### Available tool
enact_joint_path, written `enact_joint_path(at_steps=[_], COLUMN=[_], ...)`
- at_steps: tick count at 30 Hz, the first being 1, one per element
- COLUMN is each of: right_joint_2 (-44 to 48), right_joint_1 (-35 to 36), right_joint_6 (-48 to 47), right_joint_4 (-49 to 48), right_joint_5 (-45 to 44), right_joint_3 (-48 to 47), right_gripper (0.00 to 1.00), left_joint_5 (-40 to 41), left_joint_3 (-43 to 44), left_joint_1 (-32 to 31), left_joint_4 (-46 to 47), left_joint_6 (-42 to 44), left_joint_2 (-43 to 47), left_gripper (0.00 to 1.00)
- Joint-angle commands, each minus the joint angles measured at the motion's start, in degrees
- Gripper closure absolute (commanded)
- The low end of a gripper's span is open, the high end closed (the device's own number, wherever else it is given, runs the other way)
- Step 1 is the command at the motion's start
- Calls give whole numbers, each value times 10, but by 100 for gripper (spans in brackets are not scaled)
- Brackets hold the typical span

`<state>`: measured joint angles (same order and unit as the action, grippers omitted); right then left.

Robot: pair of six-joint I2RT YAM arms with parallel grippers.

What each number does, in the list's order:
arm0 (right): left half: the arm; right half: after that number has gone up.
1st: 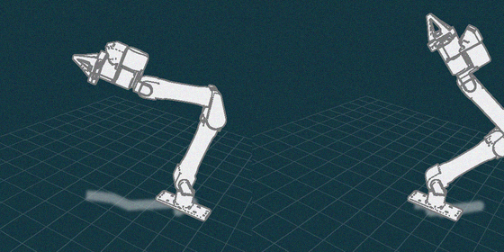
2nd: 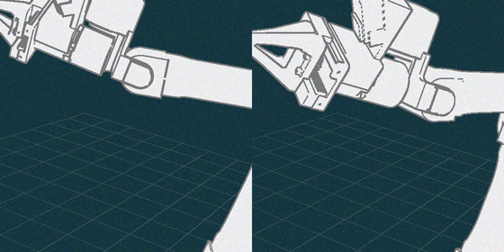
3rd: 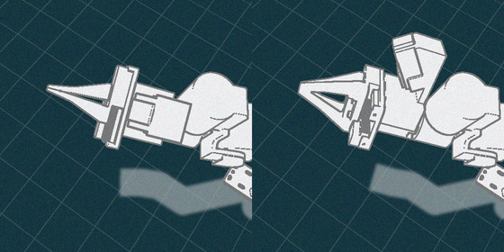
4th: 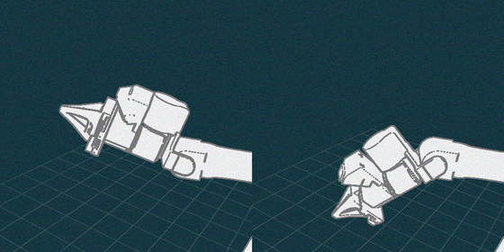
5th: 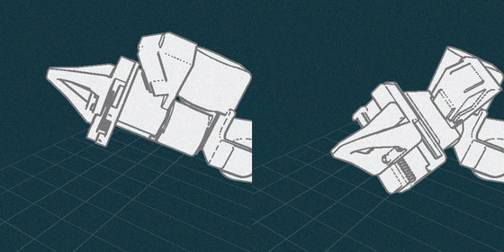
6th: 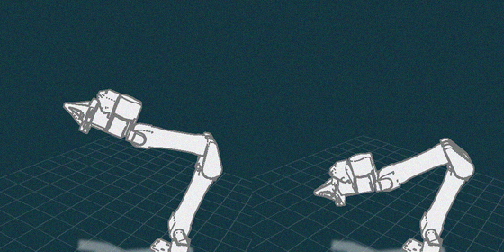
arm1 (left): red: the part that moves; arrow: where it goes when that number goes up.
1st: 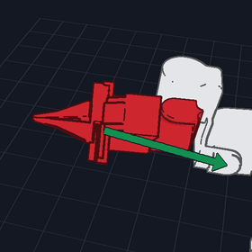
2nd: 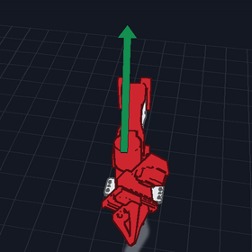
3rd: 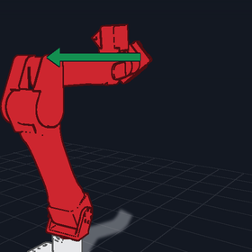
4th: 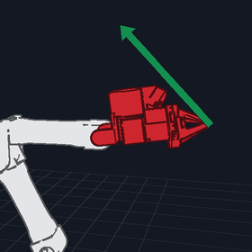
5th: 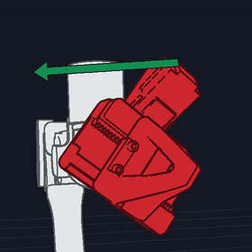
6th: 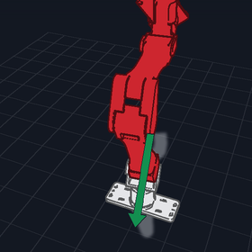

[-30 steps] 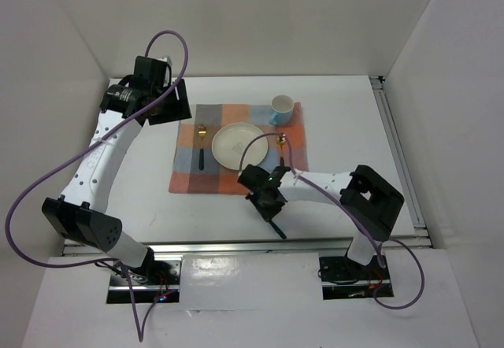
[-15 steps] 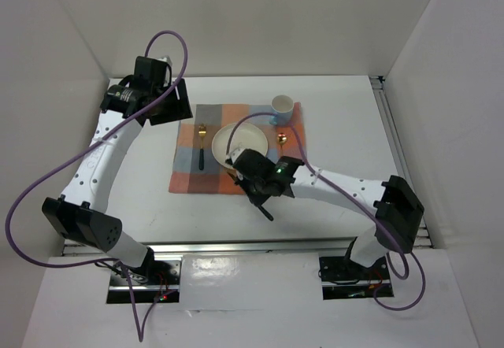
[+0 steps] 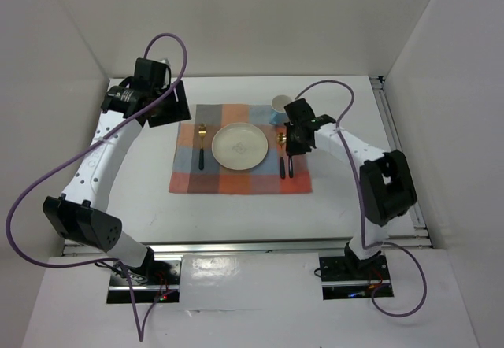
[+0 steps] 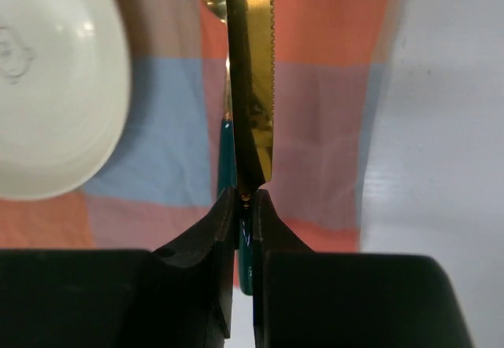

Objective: Set the dinner table for one person

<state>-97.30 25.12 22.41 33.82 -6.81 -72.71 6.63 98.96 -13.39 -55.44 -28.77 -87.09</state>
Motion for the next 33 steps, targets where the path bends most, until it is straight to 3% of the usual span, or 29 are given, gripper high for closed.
enact_joint_path(at_steps=[1,6,8,10,12,13,14,19,21,23,26,33], right_joint_2=[-51,-99,-106,-106,-95,-76,-64,17,40,81,136,228], right_joint_1=[-10,-30,-30,-30,-30,-30,-30,-48,-60,-81,-107,-176], right_joint_6=[-18,-23,-23,-23,-23,-23,-18,-18,1,26,39,15], right_joint_4=[-35,-55,-60,-61,-54,-47,-41,-6,23,36,45,14], right_joint_5=[12,-5,-17,-22,-29,-29,-35,-35,-60,-90,-143,-117], right_joint_3=[-35,-54,-54,-54,-54,-54,-62,-98,-105,-111,-95,-40], right_gripper=[100,98,80,73,58,58,42,9,8,0,0,0], left_joint_5=[7,7,7,7,7,1,0,-12,-17,-12,-29,-107], left_joint_3=[-8,-8,-8,-8,-8,-8,-8,4,11,16,10,-12], left_joint_1=[3,3,3,3,3,3,3,3,3,3,3,3], left_joint_4=[9,9,14,14,9,9,9,9,9,9,25,89], left_joint_6=[-4,-4,1,1,1,1,1,1,1,8,20,51], left_joint_2=[23,23,18,17,17,17,12,7,2,2,17,54], left_gripper=[24,24,24,24,24,24,24,24,24,24,23,18])
